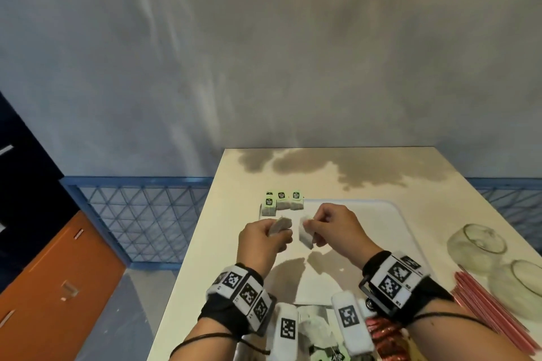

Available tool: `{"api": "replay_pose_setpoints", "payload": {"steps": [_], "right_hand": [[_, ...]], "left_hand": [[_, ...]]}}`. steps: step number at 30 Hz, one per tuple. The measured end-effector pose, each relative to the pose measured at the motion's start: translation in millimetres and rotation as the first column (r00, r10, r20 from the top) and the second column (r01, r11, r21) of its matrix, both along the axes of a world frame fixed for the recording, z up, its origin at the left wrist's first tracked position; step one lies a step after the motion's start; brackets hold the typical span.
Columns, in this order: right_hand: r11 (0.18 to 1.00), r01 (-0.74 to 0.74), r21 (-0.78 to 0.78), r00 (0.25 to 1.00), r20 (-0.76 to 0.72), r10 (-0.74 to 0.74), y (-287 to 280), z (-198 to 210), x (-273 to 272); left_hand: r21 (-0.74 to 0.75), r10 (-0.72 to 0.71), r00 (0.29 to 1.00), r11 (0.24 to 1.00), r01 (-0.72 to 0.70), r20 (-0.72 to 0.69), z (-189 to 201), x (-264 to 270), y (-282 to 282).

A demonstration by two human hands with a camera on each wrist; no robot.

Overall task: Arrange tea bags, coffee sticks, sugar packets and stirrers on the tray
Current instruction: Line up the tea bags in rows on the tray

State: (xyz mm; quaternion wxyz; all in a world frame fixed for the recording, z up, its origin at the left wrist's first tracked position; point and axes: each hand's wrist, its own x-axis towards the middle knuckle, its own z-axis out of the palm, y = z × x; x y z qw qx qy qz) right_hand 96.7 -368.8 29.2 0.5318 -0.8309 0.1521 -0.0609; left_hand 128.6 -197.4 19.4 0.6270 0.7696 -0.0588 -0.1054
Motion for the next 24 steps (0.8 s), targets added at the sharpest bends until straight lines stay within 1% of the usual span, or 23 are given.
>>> {"api": "replay_pose_setpoints", "payload": {"steps": [2,5,8,10,12,14,16,19,21,24], "right_hand": [[0.997,0.011,0.081,1.000,-0.013,-0.010,5.4,0.8,-3.8],[0.985,0.018,0.169,1.000,-0.020,-0.015,13.7,2.6,-5.3],[0.969,0.044,0.242,0.999,-0.021,-0.040,16.3,3.2,-2.7],[0.962,0.054,0.269,0.999,-0.023,-0.050,17.0,3.0,1.4],[0.949,0.036,0.313,0.999,-0.033,-0.027,17.3,1.5,5.9],[0.938,0.003,0.346,0.999,-0.046,0.013,16.9,0.7,8.9],[0.954,0.001,0.300,0.999,-0.046,0.014,13.5,-2.6,12.8],[0.989,0.002,0.150,0.999,-0.035,0.004,4.9,-13.0,20.0],[0.994,-0.063,0.090,0.997,-0.040,0.066,1.9,-20.9,27.0],[0.989,-0.139,0.052,0.987,-0.071,0.142,-1.1,-32.5,40.8]], "left_hand": [[0.070,-0.036,0.997,0.997,0.031,0.065,1.4,-6.4,-5.5],[0.118,-0.065,0.992,0.992,0.051,0.113,0.3,-9.6,-12.5],[0.093,-0.050,0.995,0.995,0.043,0.082,2.4,-9.8,-16.8],[0.096,-0.072,0.995,0.993,0.066,0.064,3.2,-7.8,-18.8],[0.101,-0.062,0.997,0.993,0.058,0.041,0.7,-4.0,-19.0],[0.063,-0.021,1.000,0.998,0.022,-0.013,-6.6,4.1,-18.0],[0.012,0.012,0.995,1.000,-0.011,-0.095,-13.1,13.2,-16.1],[-0.050,-0.016,0.983,0.999,0.007,-0.184,-18.4,25.0,-14.0],[-0.068,-0.047,0.975,0.997,0.033,-0.218,-21.4,32.1,-12.8],[-0.044,-0.058,0.959,0.998,0.047,-0.277,-27.8,43.6,-9.0]]}}
